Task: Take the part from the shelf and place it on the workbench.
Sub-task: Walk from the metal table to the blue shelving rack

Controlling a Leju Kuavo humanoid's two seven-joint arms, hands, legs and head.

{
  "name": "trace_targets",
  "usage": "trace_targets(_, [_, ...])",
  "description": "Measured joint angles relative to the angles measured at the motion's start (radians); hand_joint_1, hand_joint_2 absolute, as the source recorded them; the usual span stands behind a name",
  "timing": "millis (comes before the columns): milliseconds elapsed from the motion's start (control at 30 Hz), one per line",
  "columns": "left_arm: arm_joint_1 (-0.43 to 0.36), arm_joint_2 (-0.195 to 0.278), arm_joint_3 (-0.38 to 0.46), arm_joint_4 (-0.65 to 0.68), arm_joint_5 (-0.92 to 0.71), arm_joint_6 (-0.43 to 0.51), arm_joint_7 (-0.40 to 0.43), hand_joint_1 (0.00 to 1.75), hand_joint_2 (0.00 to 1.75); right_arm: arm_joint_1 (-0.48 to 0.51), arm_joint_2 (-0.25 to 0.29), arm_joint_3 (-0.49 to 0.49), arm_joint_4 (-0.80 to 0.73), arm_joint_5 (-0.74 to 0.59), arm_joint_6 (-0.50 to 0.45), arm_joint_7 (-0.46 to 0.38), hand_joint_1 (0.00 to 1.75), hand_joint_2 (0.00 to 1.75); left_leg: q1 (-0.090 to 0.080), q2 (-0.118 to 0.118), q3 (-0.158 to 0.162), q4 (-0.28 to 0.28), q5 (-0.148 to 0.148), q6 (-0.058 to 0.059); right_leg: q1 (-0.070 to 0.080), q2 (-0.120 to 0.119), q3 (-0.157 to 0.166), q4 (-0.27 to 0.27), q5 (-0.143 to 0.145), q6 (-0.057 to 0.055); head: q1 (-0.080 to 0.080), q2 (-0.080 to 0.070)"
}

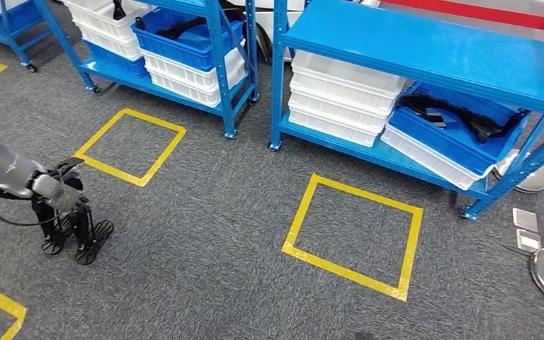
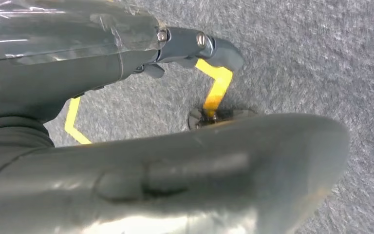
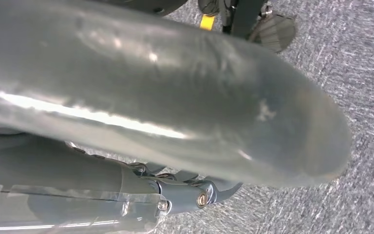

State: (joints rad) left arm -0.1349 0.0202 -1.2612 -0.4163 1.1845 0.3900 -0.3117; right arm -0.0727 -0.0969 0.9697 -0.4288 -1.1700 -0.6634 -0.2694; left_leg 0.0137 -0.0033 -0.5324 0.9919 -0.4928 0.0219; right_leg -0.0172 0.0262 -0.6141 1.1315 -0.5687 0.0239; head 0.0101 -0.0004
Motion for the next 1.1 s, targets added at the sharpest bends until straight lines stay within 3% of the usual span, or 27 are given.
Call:
trace_targets(67, [0.002, 0.0, 0.0, 0.0, 0.0, -0.001, 0.0, 0.0, 0.0, -0.001, 0.0, 0.0, 0.0, 0.0, 0.0, 0.001, 0.0, 0.0, -0.001, 0.019, -0.001, 0.0, -0.001, 0.003, -0.002, -0.013, -0.058, 0.125, -0.055, 0.008, 0.007, 0.0])
trace_targets(100, [0.002, 0.0, 0.0, 0.0, 0.0, -0.001, 0.0, 0.0, 0.0, 0.0, 0.0, 0.0, 0.0, 0.0, 0.0, 0.001, 0.0, 0.0, -0.001, 0.028, 0.0, 0.001, -0.002, 0.003, -0.004, -0.015, -0.073, 0.157, -0.06, 0.012, 0.009, 0.0])
trace_targets(133, [0.002, 0.0, 0.0, 0.0, 0.0, -0.001, 0.0, 0.0, 0.0, 0.002, 0.0, 0.0, 0.0, 0.0, 0.0, 0.002, 0.0, 0.0, 0.0, 0.036, 0.0, 0.003, -0.004, 0.002, -0.005, -0.017, -0.069, 0.151, -0.045, 0.015, 0.011, 0.0])
trace_targets(167, [0.002, 0.0, 0.0, 0.0, 0.0, -0.002, 0.0, 0.0, 0.0, 0.003, 0.0, 0.0, 0.0, 0.0, 0.0, 0.002, 0.0, 0.0, 0.001, 0.043, 0.001, 0.006, -0.007, -0.001, -0.007, -0.022, -0.045, 0.106, -0.014, 0.017, 0.014, 0.0])
trace_targets(233, [0.001, 0.0, 0.0, 0.0, 0.0, -0.002, 0.001, 0.0, 0.0, 0.002, 0.0, 0.0, 0.0, 0.0, 0.0, 0.002, 0.0, 0.0, 0.001, 0.055, 0.003, 0.016, -0.017, -0.013, -0.007, -0.046, 0.021, -0.028, 0.046, 0.018, 0.022, 0.0])
trace_targets(300, [0.0, 0.0, 0.0, 0.0, 0.0, -0.001, 0.002, 0.0, 0.0, 0.0, 0.0, 0.001, 0.0, -0.001, 0.0, 0.002, 0.0, 0.0, -0.003, 0.063, 0.003, 0.026, -0.025, -0.024, -0.003, -0.059, 0.051, -0.096, 0.063, 0.008, 0.026, 0.0])
trace_targets(367, [-0.001, 0.0, 0.0, 0.0, -0.003, 0.0, 0.003, 0.0, 0.0, 0.001, 0.0, 0.002, 0.0, -0.002, 0.0, 0.002, 0.0, 0.0, -0.004, 0.069, 0.006, 0.027, -0.026, -0.034, 0.0, -0.049, 0.049, -0.099, 0.061, -0.009, 0.02, 0.0])
trace_targets(433, [-0.003, 0.0, 0.0, 0.0, -0.009, 0.003, 0.003, 0.0, 0.0, 0.002, 0.0, 0.003, 0.0, -0.003, 0.0, 0.002, 0.0, 0.0, 0.001, 0.058, 0.004, 0.043, -0.042, -0.045, -0.001, -0.039, 0.049, -0.102, 0.064, -0.022, 0.013, 0.0])
trace_targets(500, [-0.003, 0.0, 0.0, 0.0, -0.014, 0.005, 0.003, 0.0, 0.0, 0.0, 0.0, 0.004, 0.0, -0.003, 0.0, 0.002, 0.0, 0.0, 0.004, 0.033, -0.029, 0.128, -0.096, -0.053, -0.003, -0.03, 0.05, -0.105, 0.067, -0.032, 0.003, 0.0])
trace_targets(567, [-0.001, 0.0, 0.0, 0.0, -0.017, 0.005, 0.003, 0.0, 0.0, -0.002, 0.0, 0.005, 0.0, -0.004, 0.0, 0.002, 0.0, 0.0, 0.004, 0.018, -0.089, 0.26, -0.156, -0.055, -0.001, -0.018, 0.048, -0.104, 0.068, -0.036, -0.007, 0.0])
trace_targets(600, [0.001, 0.0, 0.0, 0.0, -0.018, 0.005, 0.003, 0.0, 0.0, -0.002, 0.0, 0.006, 0.0, -0.005, 0.0, 0.002, 0.0, 0.0, 0.004, 0.015, -0.111, 0.303, -0.165, -0.054, 0.0, -0.01, 0.049, -0.104, 0.067, -0.036, -0.01, 0.0])
trace_targets(633, [0.002, 0.0, 0.0, 0.0, -0.02, 0.005, 0.003, 0.0, 0.0, -0.001, 0.0, 0.007, 0.0, -0.006, 0.0, 0.002, 0.0, 0.0, 0.003, 0.014, -0.115, 0.307, -0.152, -0.051, 0.001, -0.001, 0.049, -0.104, 0.067, -0.036, -0.012, 0.0])
trace_targets(700, [0.002, 0.0, -0.001, 0.0, -0.022, 0.003, 0.003, 0.0, 0.0, -0.001, 0.0, 0.007, 0.0, -0.006, 0.0, 0.002, 0.0, 0.0, 0.002, 0.003, -0.074, 0.208, -0.081, -0.041, 0.001, 0.017, 0.053, -0.103, 0.067, -0.035, -0.014, 0.0])
trace_targets(767, [0.002, 0.001, -0.001, 0.0, -0.023, 0.001, 0.004, 0.0, 0.0, -0.003, 0.001, 0.008, 0.0, -0.006, 0.0, 0.002, 0.0, 0.0, 0.0, -0.028, -0.023, 0.082, -0.028, -0.03, 0.002, 0.034, 0.052, -0.101, 0.067, -0.031, -0.015, 0.0])
trace_targets(833, [0.0, 0.002, -0.002, 0.0, -0.024, 0.0, 0.006, 0.0, 0.0, -0.004, 0.002, 0.008, 0.0, -0.006, 0.0, 0.002, 0.0, 0.0, -0.004, -0.045, -0.008, 0.037, -0.022, -0.026, -0.001, 0.047, 0.047, -0.102, 0.069, -0.021, -0.016, 0.0])
trace_targets(900, [-0.002, 0.002, -0.003, 0.0, -0.024, -0.001, 0.007, 0.0, 0.0, -0.002, 0.002, 0.008, 0.0, -0.006, 0.0, 0.003, 0.0, 0.0, -0.003, -0.033, -0.006, 0.025, -0.017, -0.021, -0.004, 0.056, 0.044, -0.104, 0.072, -0.008, -0.016, 0.0])
trace_targets(967, [-0.002, 0.002, -0.003, 0.0, -0.025, -0.001, 0.007, 0.0, 0.0, -0.001, 0.001, 0.008, 0.0, -0.006, 0.0, 0.004, 0.0, 0.0, 0.001, -0.016, -0.002, 0.009, -0.007, -0.01, -0.003, 0.035, 0.03, -0.074, 0.049, 0.001, -0.01, 0.0])
trace_targets(1033, [-0.001, 0.002, -0.004, 0.0, -0.025, -0.001, 0.007, 0.0, 0.0, -0.003, 0.001, 0.008, 0.0, -0.006, 0.0, 0.004, 0.0, 0.0, 0.001, 0.004, -0.001, 0.003, -0.003, -0.003, -0.002, -0.001, -0.017, 0.029, -0.011, 0.005, 0.001, 0.0])
trace_targets(1100, [0.001, 0.002, -0.004, 0.0, -0.025, -0.005, 0.007, 0.0, 0.0, -0.003, 0.001, 0.008, 0.0, -0.007, 0.0, 0.004, 0.0, 0.0, -0.002, 0.023, -0.002, 0.005, -0.005, 0.0, -0.004, -0.013, -0.067, 0.141, -0.055, 0.011, 0.007, 0.0])
